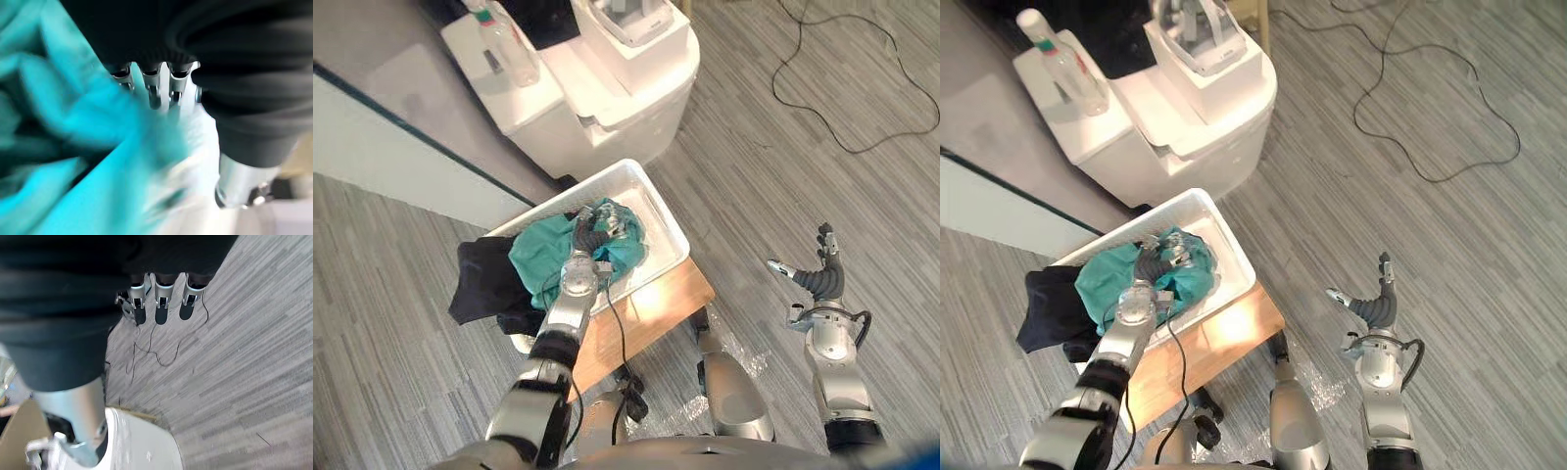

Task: Tidy the bed and pick cloth on bed and put in laundry

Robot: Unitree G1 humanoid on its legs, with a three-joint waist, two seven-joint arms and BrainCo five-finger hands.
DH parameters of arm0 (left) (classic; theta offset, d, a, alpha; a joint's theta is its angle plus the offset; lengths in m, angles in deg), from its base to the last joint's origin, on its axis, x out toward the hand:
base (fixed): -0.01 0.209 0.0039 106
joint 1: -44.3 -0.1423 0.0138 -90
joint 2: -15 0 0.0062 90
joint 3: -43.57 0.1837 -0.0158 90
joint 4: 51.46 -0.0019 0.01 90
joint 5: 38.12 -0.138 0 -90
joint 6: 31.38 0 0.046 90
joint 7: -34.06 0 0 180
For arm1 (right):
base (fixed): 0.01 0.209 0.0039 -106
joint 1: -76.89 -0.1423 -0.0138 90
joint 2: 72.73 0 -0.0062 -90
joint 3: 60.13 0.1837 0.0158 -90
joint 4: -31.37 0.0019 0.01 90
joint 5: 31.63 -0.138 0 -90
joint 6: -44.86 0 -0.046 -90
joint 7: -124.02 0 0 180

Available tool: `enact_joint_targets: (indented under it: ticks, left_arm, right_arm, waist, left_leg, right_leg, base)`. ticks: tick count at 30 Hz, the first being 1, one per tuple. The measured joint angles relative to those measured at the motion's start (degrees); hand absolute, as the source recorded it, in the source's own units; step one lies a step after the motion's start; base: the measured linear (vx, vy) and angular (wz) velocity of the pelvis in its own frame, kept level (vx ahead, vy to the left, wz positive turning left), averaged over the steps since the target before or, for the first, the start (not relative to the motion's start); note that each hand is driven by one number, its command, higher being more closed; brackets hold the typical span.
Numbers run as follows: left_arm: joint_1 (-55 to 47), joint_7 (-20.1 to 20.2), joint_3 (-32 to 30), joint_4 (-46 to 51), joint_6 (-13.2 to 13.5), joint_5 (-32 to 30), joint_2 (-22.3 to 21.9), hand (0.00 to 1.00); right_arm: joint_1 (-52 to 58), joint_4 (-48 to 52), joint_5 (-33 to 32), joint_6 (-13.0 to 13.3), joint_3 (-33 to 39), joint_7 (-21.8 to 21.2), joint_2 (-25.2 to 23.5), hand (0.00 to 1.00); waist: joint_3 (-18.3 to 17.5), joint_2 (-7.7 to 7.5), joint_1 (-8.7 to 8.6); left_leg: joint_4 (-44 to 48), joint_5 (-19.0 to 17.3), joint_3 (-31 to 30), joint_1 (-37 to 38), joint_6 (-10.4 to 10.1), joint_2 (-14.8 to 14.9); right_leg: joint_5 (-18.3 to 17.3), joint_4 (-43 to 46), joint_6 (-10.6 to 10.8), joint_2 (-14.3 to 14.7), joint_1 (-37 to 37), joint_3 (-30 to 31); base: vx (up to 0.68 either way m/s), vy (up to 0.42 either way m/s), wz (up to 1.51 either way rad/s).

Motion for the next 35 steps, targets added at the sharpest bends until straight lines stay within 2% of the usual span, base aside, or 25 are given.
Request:
enact_joint_targets:
  ticks: [2,5,9,14,17,18,22,23,25,29,31,32,35]
  left_arm:
    - [-6.6,1.2,-1.6,9.4,2.5,3.5,0.5,0.00]
    - [-13.7,2.3,-6.1,14.4,4.6,7.1,0.7,0.00]
    - [-19.0,3.1,-10.0,16.0,5.5,10.5,1.1,0.00]
    - [-24.2,3.3,-13.5,16.9,5.9,12.2,1.0,0.00]
    - [-27.8,3.3,-15.3,16.3,6.4,13.3,0.9,0.00]
    - [-28.5,3.4,-15.6,15.8,6.5,13.3,0.8,0.00]
    - [-32.2,4.1,-18.3,3.9,6.3,10.7,-2.0,0.00]
    - [-32.3,4.3,-19.0,-0.4,5.4,10.4,-3.6,0.00]
    - [-32.4,4.8,-20.8,-7.9,4.3,9.2,-5.8,0.00]
    - [-32.2,5.4,-25.6,-23.0,2.4,8.7,-8.0,0.00]
    - [-32.7,5.7,-28.6,-29.5,0.7,8.6,-8.2,0.00]
    - [-32.7,5.9,-29.3,-31.3,0.4,8.6,-8.2,0.00]
    - [-32.4,6.3,-30.2,-34.0,-0.9,6.8,-8.2,0.00]
  right_arm:
    - [0.4,-4.6,0.1,-0.1,-0.1,-0.6,0.0,0.00]
    - [0.8,-11.0,1.5,-0.6,-0.2,-1.9,0.0,0.00]
    - [2.3,-18.9,2.3,-1.8,1.2,-3.5,0.1,0.00]
    - [2.9,-28.2,2.4,-2.9,3.2,-3.9,-0.1,0.00]
    - [4.1,-31.9,2.4,-3.3,3.4,-3.9,-0.1,0.00]
    - [4.4,-32.5,2.4,-3.5,3.4,-3.9,-0.2,0.00]
    - [4.6,-35.7,2.4,-4.0,3.7,-4.0,-2.1,0.00]
    - [4.6,-36.9,2.3,-4.3,3.7,-4.0,-2.6,0.00]
    - [4.1,-38.1,2.3,-4.9,4.5,-4.0,-3.3,0.00]
    - [3.6,-40.4,1.1,-5.2,9.1,-4.0,-5.9,0.00]
    - [2.6,-43.5,-1.3,-5.6,12.6,-4.1,-7.0,0.00]
    - [2.4,-44.4,-2.2,-5.8,13.9,-4.0,-7.1,0.00]
    - [1.9,-46.6,-3.4,-6.3,15.8,-4.1,-7.5,0.00]
  waist:
    - [-0.1,0.10,1.99]
    - [-0.3,0.32,3.55]
    - [-2.5,0.94,5.23]
    - [-5.4,0.58,6.63]
    - [-7.8,0.21,8.80]
    - [-8.0,0.14,8.97]
    - [-9.5,0.11,10.83]
    - [-9.8,-0.22,10.98]
    - [-10.3,0.13,11.08]
    - [-11.8,-0.12,11.00]
    - [-12.9,-0.63,10.97]
    - [-13.2,-0.47,10.90]
    - [-13.5,-0.98,10.93]
  left_leg:
    - [0.1,-1.1,-1.4,1.2,0.0,0.0]
    - [0.0,-1.5,-3.3,2.7,0.0,-0.2]
    - [-0.3,-1.2,-6.2,3.0,0.3,-0.8]
    - [-0.3,-1.0,-9.5,4.7,0.6,-1.2]
    - [-0.3,-1.1,-10.6,4.8,0.7,-1.3]
    - [-0.3,-1.2,-10.8,4.8,0.8,-1.2]
    - [0.3,-2.3,-8.6,5.7,1.8,-0.6]
    - [1.4,-3.0,-5.8,5.7,2.2,0.2]
    - [3.1,-3.7,-2.5,5.7,3.0,1.1]
    - [2.7,-4.4,-2.3,5.8,3.4,-0.5]
    - [-1.6,-3.6,0.6,7.9,3.1,-2.2]
    - [-3.5,-1.5,0.2,8.6,2.0,-2.7]
    - [-7.0,1.0,-1.2,10.8,1.3,-4.3]
  right_leg:
    - [-1.1,0.0,0.2,-0.1,2.1,-1.3]
    - [-1.6,-0.1,0.1,-0.5,4.8,-3.2]
    - [-2.2,-0.1,0.4,-1.2,7.1,-6.3]
    - [-3.1,-0.1,0.4,-1.7,11.3,-9.6]
    - [-4.0,-0.1,0.6,-1.8,12.3,-10.7]
    - [-4.2,-0.1,0.5,-1.8,12.6,-11.4]
    - [-5.1,0.0,0.8,-2.2,14.2,-12.7]
    - [-5.7,0.1,0.8,-2.6,14.8,-13.6]
    - [-7.6,2.9,1.3,-3.6,14.3,-14.9]
    - [-11.5,8.9,2.8,-6.3,12.5,-16.3]
    - [-12.0,9.3,3.4,-7.7,12.5,-16.4]
    - [-11.9,9.1,3.5,-7.9,12.7,-17.1]
    - [-11.4,7.7,4.4,-8.2,14.9,-18.1]
  base:
    - [-0.02,0.015,0.34]
    - [-0.02,0.013,0.33]
    - [0.01,0.009,0.39]
    - [0.02,0.007,0.36]
    - [0.00,-0.004,0.21]
    - [-0.01,-0.016,0.24]
    - [-0.01,-0.004,0.18]
    - [0.01,0.012,0.42]
    - [0.03,0.039,0.41]
    - [0.06,0.072,0.27]
    - [0.15,0.088,0.17]
    - [0.15,0.064,0.25]
    - [0.16,0.043,0.26]
